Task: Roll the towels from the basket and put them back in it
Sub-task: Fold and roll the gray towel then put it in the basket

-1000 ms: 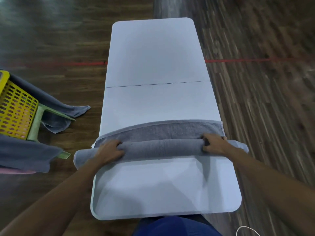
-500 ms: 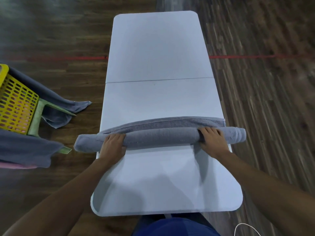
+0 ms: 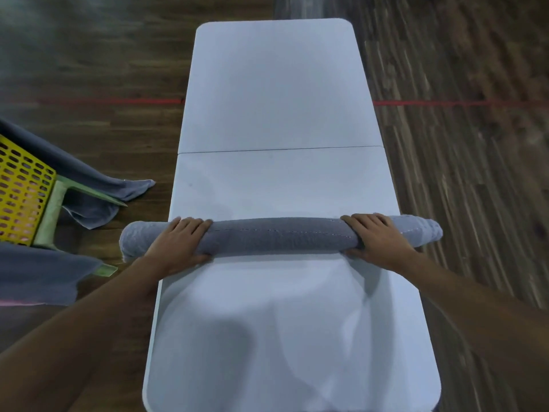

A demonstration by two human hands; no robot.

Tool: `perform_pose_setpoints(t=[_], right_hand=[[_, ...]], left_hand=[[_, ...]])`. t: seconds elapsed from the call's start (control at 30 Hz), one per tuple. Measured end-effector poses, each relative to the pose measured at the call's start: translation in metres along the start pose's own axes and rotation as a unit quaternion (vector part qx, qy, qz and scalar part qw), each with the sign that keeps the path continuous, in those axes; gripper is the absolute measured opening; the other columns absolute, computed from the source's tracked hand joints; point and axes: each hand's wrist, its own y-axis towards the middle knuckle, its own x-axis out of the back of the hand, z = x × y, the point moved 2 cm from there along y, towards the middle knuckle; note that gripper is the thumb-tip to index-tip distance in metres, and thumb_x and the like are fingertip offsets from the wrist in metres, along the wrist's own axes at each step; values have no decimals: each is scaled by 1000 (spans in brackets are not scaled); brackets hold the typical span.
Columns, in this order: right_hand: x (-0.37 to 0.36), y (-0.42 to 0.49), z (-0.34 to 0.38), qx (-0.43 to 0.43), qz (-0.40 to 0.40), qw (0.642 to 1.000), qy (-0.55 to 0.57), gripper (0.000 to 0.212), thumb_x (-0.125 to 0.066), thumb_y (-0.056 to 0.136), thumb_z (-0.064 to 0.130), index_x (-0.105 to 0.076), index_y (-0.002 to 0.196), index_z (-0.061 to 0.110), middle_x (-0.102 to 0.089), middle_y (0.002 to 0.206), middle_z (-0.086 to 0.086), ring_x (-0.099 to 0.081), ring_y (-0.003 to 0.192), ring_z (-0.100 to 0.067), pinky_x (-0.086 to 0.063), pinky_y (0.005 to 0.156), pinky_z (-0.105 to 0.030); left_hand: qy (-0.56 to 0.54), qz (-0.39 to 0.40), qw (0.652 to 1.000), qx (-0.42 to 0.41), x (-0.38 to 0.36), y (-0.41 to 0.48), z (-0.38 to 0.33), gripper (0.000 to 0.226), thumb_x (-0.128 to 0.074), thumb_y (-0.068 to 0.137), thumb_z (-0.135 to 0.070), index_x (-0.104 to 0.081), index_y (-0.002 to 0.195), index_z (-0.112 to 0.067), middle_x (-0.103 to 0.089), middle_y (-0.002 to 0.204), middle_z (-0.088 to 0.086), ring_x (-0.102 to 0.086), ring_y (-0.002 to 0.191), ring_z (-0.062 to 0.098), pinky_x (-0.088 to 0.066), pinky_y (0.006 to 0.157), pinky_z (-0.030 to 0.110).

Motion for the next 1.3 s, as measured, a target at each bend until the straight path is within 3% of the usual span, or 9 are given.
perform_pose_setpoints(t=[0.13, 0.33, 0.67, 0.87, 0.97, 1.03, 1.1, 1.2, 1.3], right_hand=[[14, 22, 7, -93, 7, 996, 8, 59, -36, 88, 58, -44, 129, 17, -53, 112, -6, -55, 99, -31, -46, 76, -45], [11, 34, 72, -353, -36, 897, 265, 39, -48, 95, 38, -39, 119, 8, -47, 114, -16, -51, 104, -41, -47, 83, -55], [3, 27, 160, -418, -39, 772, 478, 65, -37, 100, 45, -12, 154, 17, -32, 147, -19, -33, 134, -39, -30, 108, -54], [7, 18, 169, -370, -9, 751, 547, 100, -50, 74, 78, -13, 151, 28, -42, 147, -10, -43, 131, -33, -37, 108, -54], [11, 23, 177, -409, 24, 787, 461, 127, -61, 61, 84, 2, 154, 25, -28, 154, -12, -32, 139, -34, -28, 112, -53], [12, 27, 182, -426, 27, 805, 413, 138, -64, 52, 87, 8, 153, 25, -24, 154, -11, -28, 140, -33, -25, 114, -51], [9, 31, 190, -425, 17, 825, 372, 144, -66, 47, 88, 11, 152, 25, -21, 154, -9, -27, 140, -32, -23, 114, -49], [5, 36, 198, -426, 4, 850, 310, 139, -71, 53, 80, 6, 152, 20, -24, 150, -10, -32, 134, -33, -25, 110, -47], [2, 36, 198, -418, -14, 870, 262, 131, -70, 59, 75, -1, 153, 17, -33, 142, -12, -40, 123, -33, -31, 101, -46]], left_hand=[[-55, 36, 991, 116, 14, 24, -7, 61, -49, 87, -61, -49, 125, -13, -61, 110, 11, -60, 97, 37, -49, 78, 47], [-243, -28, 898, 365, 20, 36, -87, 47, -53, 93, -47, -44, 117, -7, -56, 114, 17, -56, 105, 41, -46, 84, 52], [-460, -68, 807, 365, 26, 40, -210, 67, -40, 100, -37, -12, 153, -5, -34, 150, 22, -37, 135, 37, -28, 113, 49], [-503, -59, 798, 327, 9, 24, -211, 54, -29, 97, -44, -42, 144, -21, -44, 128, 13, -42, 120, 29, -33, 108, 47], [-653, -28, 685, 322, 11, 16, -182, 48, -39, 92, -56, -68, 101, -18, -65, 91, 11, -62, 88, 29, -52, 80, 44], [-739, 9, 588, 328, 8, 9, -166, 35, -55, 94, -42, -73, 99, -14, -70, 89, 3, -63, 87, 23, -51, 75, 37], [-693, -16, 652, 307, 5, -3, -149, 30, -52, 95, -15, -69, 119, -12, -71, 108, 3, -63, 102, 21, -53, 88, 36], [-368, -149, 875, 277, -7, -28, -129, 37, -50, 92, -9, -62, 127, -12, -61, 129, 9, -53, 119, 29, -43, 101, 44], [-184, -141, 940, 249, -34, -49, -113, 49, -48, 97, -34, -46, 142, -15, -41, 149, 15, -37, 136, 37, -29, 111, 52]])
